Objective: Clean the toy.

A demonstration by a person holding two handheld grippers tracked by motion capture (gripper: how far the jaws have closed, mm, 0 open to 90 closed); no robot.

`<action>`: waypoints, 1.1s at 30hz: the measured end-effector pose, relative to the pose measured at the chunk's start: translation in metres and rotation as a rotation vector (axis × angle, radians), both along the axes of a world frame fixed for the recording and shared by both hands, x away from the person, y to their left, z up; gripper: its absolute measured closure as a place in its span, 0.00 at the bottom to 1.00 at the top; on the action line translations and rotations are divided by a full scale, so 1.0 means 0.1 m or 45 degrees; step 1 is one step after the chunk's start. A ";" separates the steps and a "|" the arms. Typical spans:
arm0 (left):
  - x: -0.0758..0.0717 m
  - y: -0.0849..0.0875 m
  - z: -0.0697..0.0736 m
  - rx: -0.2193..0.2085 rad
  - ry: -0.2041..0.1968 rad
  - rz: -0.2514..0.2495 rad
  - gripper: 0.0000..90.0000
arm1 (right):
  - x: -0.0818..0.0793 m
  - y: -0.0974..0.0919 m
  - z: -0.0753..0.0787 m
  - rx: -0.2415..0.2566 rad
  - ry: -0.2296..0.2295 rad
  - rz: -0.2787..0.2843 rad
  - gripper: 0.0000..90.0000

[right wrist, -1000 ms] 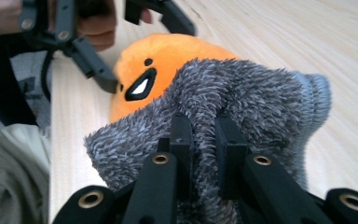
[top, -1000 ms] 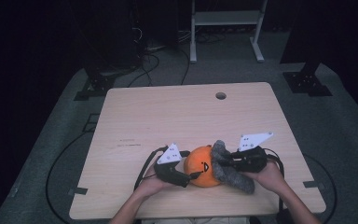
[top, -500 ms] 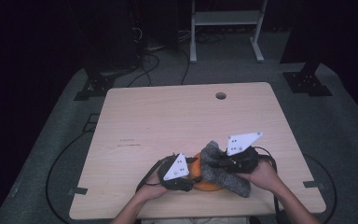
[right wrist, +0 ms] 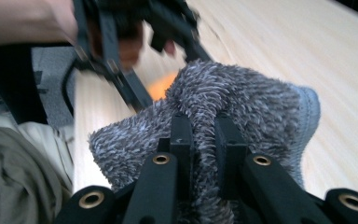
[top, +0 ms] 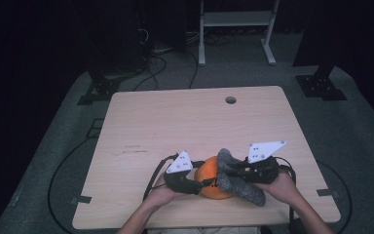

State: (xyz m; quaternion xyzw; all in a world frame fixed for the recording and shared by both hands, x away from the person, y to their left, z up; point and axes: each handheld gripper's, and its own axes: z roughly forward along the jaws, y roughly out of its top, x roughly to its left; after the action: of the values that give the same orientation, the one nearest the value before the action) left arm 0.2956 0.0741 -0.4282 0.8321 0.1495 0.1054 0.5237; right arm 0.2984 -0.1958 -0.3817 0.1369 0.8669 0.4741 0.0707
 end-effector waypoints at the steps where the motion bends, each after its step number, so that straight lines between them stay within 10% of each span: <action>1: -0.03 -0.02 0.01 0.032 -0.054 -0.024 0.42 | -0.02 0.04 0.05 0.002 -0.018 0.018 0.88; 5: -0.14 -0.05 0.02 0.109 -0.199 -0.083 0.45 | -0.02 0.25 0.10 -0.091 -0.054 0.088 0.89; 13: -0.09 0.05 -0.03 0.093 -0.162 -0.083 0.47 | 0.19 -0.13 -0.05 -0.011 0.048 -0.064 0.89; 20: 0.03 0.02 0.03 -0.016 0.093 0.012 0.21 | 0.09 -0.15 -0.13 -0.003 0.035 -0.082 0.89; 24: -0.02 0.01 0.00 0.021 0.019 0.014 0.39 | 0.01 -0.03 -0.10 -0.023 -0.011 -0.078 0.82; 33: -0.12 -0.02 0.00 0.102 -0.118 -0.083 0.46 | 0.04 0.16 -0.06 -0.013 -0.031 -0.011 0.58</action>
State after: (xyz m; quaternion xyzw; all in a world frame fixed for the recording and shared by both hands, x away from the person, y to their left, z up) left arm 0.2840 0.0716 -0.4282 0.8511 0.0935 0.1325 0.4994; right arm 0.3023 -0.1798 -0.3877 0.1346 0.8678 0.4709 0.0842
